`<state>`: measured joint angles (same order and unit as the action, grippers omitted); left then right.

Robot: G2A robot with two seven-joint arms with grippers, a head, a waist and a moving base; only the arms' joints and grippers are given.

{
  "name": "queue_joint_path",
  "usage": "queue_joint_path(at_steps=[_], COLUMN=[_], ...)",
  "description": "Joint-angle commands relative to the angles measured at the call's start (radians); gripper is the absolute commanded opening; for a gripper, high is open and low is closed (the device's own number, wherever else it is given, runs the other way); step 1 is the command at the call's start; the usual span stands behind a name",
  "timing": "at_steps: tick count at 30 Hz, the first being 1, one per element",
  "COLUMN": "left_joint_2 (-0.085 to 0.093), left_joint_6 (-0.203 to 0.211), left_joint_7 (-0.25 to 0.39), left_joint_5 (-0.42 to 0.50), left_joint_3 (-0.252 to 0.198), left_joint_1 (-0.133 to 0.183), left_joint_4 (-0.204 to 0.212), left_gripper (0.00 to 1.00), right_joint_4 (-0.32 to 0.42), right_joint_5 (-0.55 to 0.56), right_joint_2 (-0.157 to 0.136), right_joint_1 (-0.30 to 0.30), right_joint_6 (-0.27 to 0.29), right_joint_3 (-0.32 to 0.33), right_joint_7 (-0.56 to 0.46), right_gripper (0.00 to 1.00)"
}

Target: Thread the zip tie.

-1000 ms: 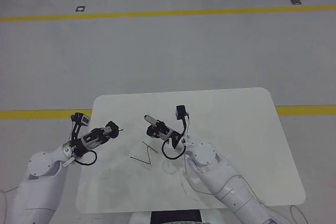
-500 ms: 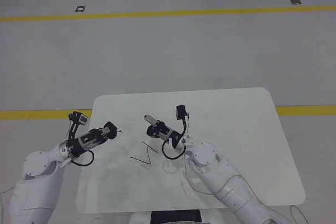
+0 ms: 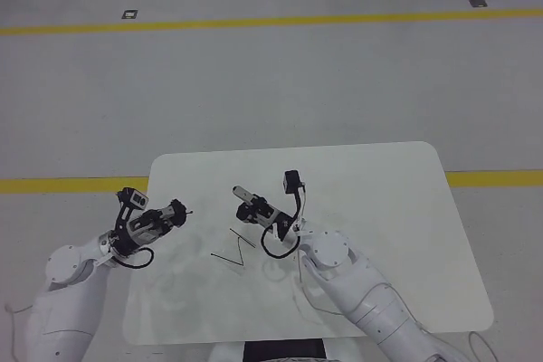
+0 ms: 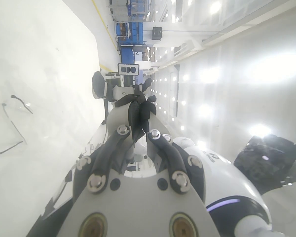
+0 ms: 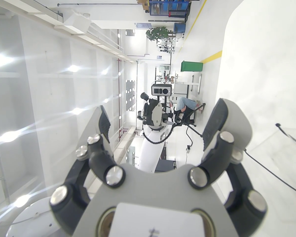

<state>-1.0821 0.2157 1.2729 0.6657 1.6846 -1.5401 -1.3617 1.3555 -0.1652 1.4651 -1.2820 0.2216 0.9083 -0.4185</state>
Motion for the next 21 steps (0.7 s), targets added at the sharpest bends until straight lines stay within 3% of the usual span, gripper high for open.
queue_joint_path(at_steps=[1, 4, 6, 13, 21], left_joint_2=[0.002, 0.006, 0.006, 0.006, 0.013], left_joint_6=[-0.025, -0.020, 0.035, 0.030, 0.024], left_joint_7=[0.002, -0.001, -0.008, -0.019, 0.003], left_joint_5=[0.015, 0.002, -0.010, -0.022, -0.047], left_joint_3=[-0.002, -0.001, 0.003, -0.005, -0.031], left_joint_1=[0.005, 0.013, 0.013, 0.013, 0.003], left_joint_4=[0.010, 0.017, 0.013, 0.006, -0.014], left_gripper=[0.00, 0.00, 0.00, 0.00, 0.00], right_joint_4=[0.002, -0.001, -0.001, 0.005, -0.037], right_joint_5=[0.001, 0.018, 0.018, 0.022, -0.019], right_joint_2=[-0.001, -0.002, -0.002, -0.003, 0.004], right_joint_1=[0.002, 0.010, 0.010, 0.006, 0.061], right_joint_6=[-0.004, -0.009, -0.009, -0.018, -0.023], right_joint_3=[-0.007, -0.020, -0.020, -0.023, -0.053], right_joint_7=[-0.030, -0.075, -0.075, -0.076, -0.181], right_gripper=[1.00, 1.00, 1.00, 1.00, 1.00])
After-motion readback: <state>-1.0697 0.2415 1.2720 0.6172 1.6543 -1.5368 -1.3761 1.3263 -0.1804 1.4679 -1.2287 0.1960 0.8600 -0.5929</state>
